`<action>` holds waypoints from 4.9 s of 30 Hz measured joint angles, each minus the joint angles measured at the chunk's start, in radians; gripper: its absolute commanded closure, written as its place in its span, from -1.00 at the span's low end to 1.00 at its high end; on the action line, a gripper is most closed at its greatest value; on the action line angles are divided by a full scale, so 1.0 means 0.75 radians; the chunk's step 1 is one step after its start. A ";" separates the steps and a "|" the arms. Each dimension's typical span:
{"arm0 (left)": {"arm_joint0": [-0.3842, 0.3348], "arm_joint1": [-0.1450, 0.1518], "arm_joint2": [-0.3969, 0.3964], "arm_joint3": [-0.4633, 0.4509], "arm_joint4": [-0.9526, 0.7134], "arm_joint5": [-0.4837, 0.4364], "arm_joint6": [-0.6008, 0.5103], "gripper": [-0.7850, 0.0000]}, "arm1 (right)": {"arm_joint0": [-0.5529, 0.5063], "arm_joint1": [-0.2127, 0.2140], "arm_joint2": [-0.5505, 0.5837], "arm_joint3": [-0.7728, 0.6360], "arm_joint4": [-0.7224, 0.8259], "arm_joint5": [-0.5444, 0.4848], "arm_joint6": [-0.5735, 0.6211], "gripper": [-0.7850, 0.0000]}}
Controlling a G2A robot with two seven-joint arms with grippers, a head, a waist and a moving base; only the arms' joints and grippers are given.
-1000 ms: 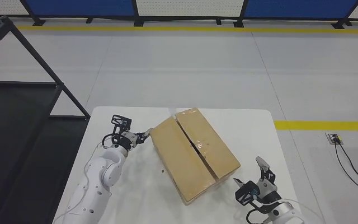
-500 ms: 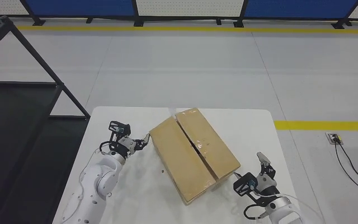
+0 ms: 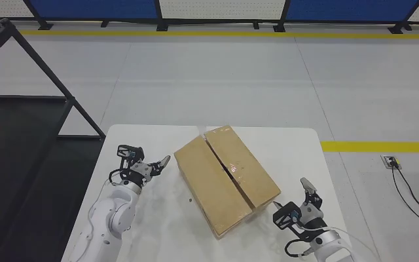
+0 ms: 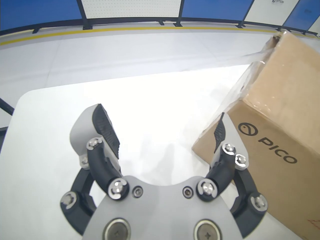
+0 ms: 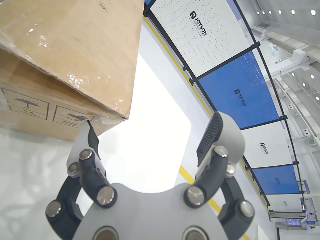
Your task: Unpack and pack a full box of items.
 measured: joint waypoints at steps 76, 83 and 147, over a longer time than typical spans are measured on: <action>0.000 -0.002 0.051 0.020 0.128 0.006 0.011 -1.00 | 0.007 0.009 -0.001 0.008 -0.067 -0.037 -0.055 -1.00; 0.016 0.002 0.046 0.036 0.131 -0.039 0.021 -1.00 | -0.013 0.012 0.057 0.030 0.023 -0.026 -0.104 -1.00; 0.182 0.034 0.029 -0.059 0.143 -0.232 0.157 -1.00 | 0.010 0.025 0.275 0.164 0.392 -0.281 -0.432 -1.00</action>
